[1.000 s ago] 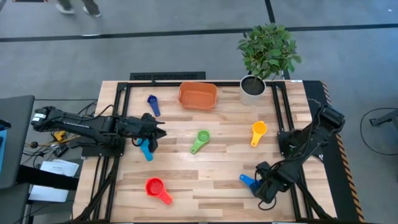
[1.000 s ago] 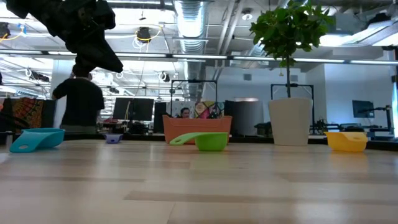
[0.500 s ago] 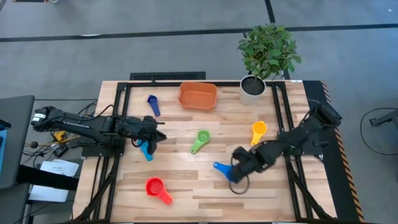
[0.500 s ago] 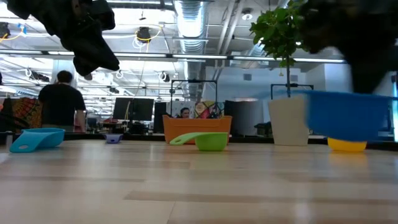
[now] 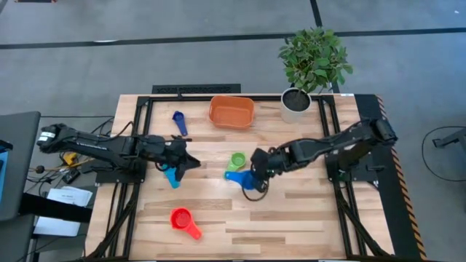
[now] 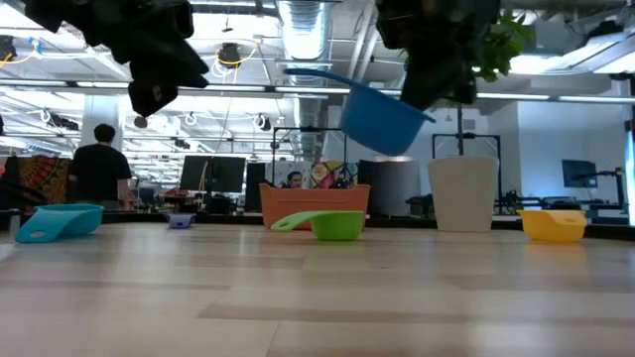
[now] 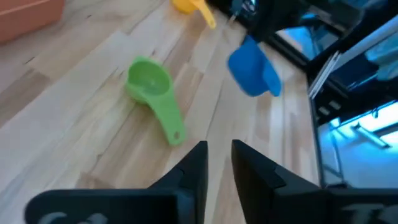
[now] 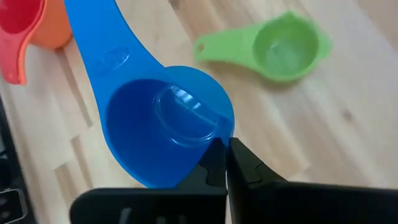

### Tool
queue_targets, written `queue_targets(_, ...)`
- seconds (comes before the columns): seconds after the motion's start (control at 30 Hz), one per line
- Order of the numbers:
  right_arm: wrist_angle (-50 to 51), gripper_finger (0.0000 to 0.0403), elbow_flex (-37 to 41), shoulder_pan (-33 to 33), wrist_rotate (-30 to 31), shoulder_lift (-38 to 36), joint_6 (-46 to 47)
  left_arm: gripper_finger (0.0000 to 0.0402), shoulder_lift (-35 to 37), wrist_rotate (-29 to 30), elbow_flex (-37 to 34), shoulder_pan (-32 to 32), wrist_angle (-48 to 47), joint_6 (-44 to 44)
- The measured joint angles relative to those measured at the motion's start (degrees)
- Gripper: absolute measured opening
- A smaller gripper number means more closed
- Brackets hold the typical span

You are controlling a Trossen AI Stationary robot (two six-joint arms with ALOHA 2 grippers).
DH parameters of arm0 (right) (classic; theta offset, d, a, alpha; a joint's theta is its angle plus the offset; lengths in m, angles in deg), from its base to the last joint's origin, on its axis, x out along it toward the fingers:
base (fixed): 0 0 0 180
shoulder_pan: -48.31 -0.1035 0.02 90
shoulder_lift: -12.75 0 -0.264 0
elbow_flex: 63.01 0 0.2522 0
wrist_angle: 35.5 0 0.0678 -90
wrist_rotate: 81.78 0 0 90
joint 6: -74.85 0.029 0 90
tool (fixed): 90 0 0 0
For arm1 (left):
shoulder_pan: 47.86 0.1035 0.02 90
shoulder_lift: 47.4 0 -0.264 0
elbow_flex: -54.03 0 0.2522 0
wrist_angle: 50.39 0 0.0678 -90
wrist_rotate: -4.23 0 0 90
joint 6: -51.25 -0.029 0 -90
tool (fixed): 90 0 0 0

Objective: Nest measuring cups in basket
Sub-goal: Stack the blue measuring cup on top of the red measuring cup

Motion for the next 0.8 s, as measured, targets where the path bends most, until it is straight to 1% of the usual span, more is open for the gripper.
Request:
queue_targets(0.1,-1.2,0.0005,-0.4,1.9,-0.2,0.0,-4.0,0.0103,-1.9,1.0,0.0,0.9,4.0,1.5)
queue_targets(0.17,-2.2,0.0007,-0.5,3.0,-0.4,0.0,-5.6,0.013,-3.6,0.3,0.0,2.1,6.9,2.5)
queue_targets(0.27,-5.2,0.0007,-0.5,4.4,-1.2,0.0,-7.7,0.0165,-6.9,-3.2,0.4,4.4,12.6,3.5)
queue_targets(0.37,-7.8,0.0005,-0.5,5.4,-1.5,0.0,-9.7,0.0189,-11.0,-6.4,2.8,6.2,14.8,3.5)
queue_targets(0.47,-8.4,0.0007,-0.5,6.2,-1.6,0.0,-11.0,0.0199,-14.9,-9.7,6.0,7.5,14.9,2.8)
queue_targets(0.57,-8.0,0.0007,-0.5,6.8,-1.9,0.0,-12.4,0.0201,-18.1,-13.9,8.4,8.5,15.2,2.4)
queue_targets(0.8,-8.5,0.0008,-0.5,7.2,-1.7,0.0,-14.6,0.0201,-23.2,-22.1,13.0,10.6,15.2,1.9)
